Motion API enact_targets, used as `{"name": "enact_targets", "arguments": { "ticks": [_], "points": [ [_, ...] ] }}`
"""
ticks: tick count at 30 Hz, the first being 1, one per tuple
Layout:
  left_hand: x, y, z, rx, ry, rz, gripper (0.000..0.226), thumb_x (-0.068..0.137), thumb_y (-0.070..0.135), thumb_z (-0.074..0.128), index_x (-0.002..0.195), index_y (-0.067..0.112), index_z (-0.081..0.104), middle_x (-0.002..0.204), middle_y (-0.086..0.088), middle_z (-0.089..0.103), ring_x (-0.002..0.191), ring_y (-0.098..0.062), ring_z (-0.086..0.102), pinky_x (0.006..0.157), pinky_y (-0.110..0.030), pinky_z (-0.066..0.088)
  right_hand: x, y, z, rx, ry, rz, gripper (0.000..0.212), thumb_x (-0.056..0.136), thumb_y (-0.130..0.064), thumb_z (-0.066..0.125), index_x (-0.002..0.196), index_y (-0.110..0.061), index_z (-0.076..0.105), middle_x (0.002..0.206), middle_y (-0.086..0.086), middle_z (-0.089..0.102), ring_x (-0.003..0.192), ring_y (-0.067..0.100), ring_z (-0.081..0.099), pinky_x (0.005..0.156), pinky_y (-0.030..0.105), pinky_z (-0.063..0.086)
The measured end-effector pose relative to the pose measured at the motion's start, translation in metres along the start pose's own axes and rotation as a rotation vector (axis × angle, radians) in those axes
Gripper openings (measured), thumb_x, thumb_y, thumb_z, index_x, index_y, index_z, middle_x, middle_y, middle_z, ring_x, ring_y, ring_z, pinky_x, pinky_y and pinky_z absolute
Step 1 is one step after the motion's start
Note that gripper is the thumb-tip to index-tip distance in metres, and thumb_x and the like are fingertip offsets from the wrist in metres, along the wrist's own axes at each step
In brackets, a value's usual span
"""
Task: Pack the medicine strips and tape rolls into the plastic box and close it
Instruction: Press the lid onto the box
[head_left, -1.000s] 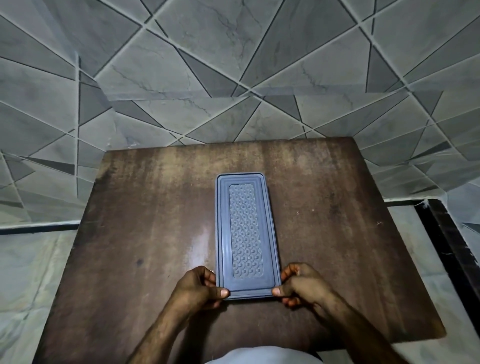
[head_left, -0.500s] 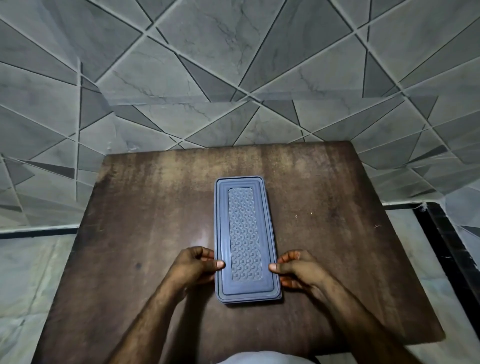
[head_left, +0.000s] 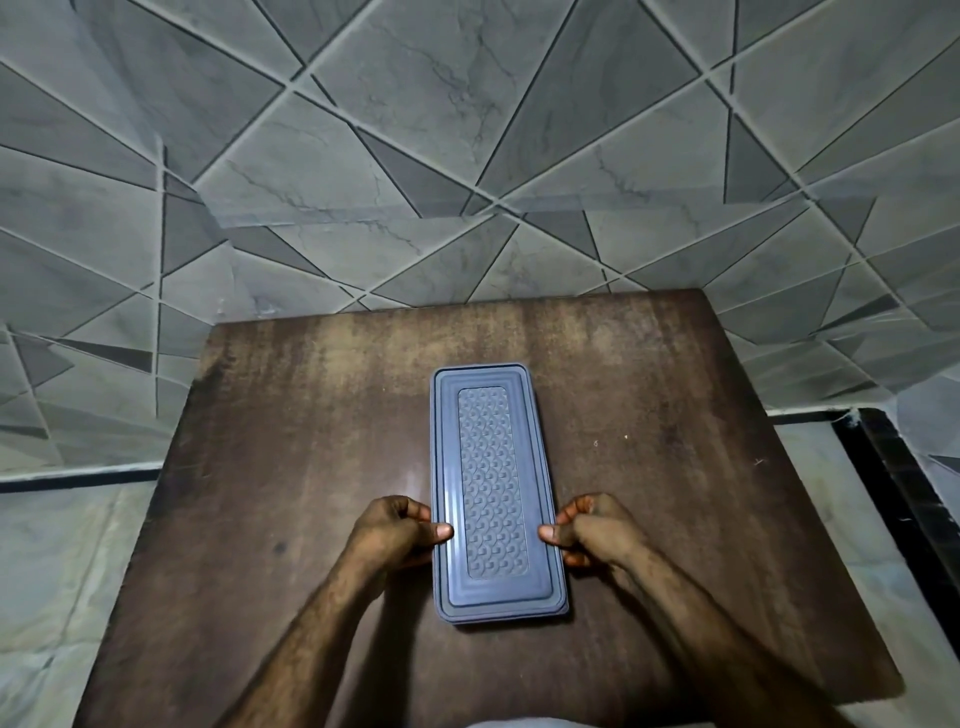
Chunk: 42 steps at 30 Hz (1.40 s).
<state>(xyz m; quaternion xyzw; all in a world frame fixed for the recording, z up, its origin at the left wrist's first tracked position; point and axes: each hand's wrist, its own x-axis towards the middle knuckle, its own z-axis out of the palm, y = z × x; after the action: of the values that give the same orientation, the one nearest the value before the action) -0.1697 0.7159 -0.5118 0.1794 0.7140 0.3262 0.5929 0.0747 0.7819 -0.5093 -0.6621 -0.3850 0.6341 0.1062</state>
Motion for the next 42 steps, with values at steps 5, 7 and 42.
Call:
{"name": "enact_targets", "arguments": {
  "ticks": [5, 7, 42],
  "points": [
    [0.002, 0.002, -0.004, -0.047, -0.076, -0.019, 0.029, 0.070, -0.003, 0.080, 0.092, 0.003, 0.060, 0.080, -0.012, 0.067, 0.075, -0.020, 0.067, 0.064, -0.033, 0.058, 0.001, -0.007, -0.008, 0.020, -0.128, 0.053, 0.026, 0.070, -0.013, 0.083, 0.075, -0.014, 0.057, 0.059, 0.001, 0.061, 0.049, 0.011, 0.054, 0.050, 0.021, 0.047],
    [0.007, 0.008, -0.004, -0.069, -0.081, -0.003, 0.028, 0.071, 0.001, 0.080, 0.092, 0.005, 0.061, 0.080, -0.010, 0.066, 0.076, -0.019, 0.065, 0.064, -0.031, 0.056, 0.005, -0.015, -0.008, 0.072, -0.104, 0.022, 0.024, 0.072, -0.019, 0.082, 0.076, -0.017, 0.059, 0.062, -0.001, 0.062, 0.053, 0.010, 0.054, 0.054, 0.023, 0.048],
    [0.100, 0.082, 0.011, -0.244, 0.130, 0.036, 0.033, 0.071, 0.009, 0.081, 0.100, 0.000, 0.067, 0.087, -0.015, 0.069, 0.080, -0.025, 0.063, 0.070, -0.032, 0.052, 0.090, -0.088, 0.009, 0.255, 0.110, -0.090, 0.014, 0.078, -0.009, 0.075, 0.079, -0.009, 0.061, 0.071, 0.007, 0.066, 0.061, 0.015, 0.058, 0.063, 0.029, 0.050]
  ]
}}
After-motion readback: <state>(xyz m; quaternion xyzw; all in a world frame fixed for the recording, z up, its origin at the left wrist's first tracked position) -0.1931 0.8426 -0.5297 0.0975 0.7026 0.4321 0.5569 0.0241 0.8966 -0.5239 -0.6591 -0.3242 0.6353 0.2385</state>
